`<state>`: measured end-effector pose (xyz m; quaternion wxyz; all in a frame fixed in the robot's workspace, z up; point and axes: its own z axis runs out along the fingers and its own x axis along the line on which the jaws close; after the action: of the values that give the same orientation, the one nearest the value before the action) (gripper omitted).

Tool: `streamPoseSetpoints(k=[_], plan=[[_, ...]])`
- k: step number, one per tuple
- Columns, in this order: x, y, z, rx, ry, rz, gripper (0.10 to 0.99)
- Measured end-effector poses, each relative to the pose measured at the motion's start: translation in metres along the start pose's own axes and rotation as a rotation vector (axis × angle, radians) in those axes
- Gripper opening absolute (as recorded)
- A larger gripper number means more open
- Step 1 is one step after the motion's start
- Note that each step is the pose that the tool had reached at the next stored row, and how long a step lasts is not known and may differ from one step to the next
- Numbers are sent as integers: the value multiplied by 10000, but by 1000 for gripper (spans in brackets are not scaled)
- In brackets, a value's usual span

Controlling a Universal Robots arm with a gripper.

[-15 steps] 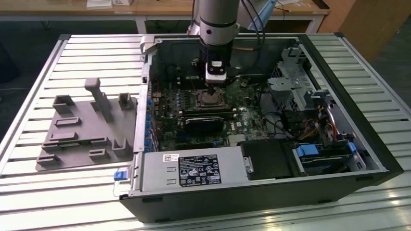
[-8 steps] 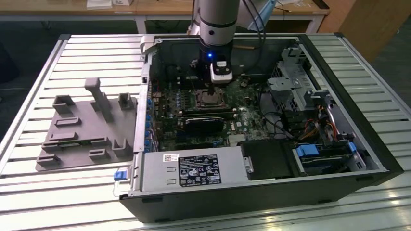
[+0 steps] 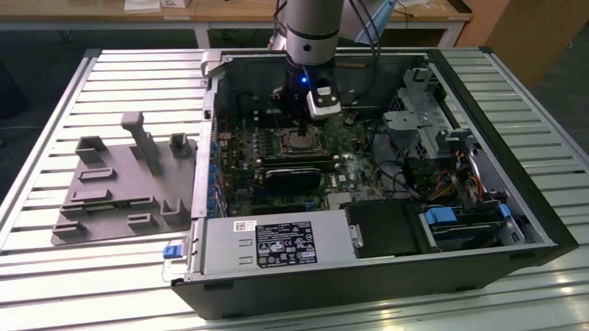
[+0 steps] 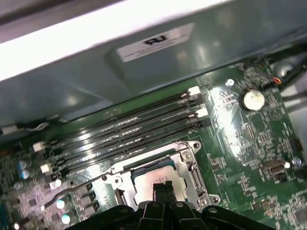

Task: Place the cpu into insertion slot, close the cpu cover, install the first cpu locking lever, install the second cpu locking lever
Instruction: 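Close the cpu cover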

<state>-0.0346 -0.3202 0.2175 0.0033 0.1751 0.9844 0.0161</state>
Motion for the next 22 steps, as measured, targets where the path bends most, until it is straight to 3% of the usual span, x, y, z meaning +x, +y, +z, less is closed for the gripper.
streamPoseSetpoints(k=[15, 22], plan=[[0, 0, 2, -2, 89, -2724, 102], [2, 0, -32, -1, 92, -2836, 102]])
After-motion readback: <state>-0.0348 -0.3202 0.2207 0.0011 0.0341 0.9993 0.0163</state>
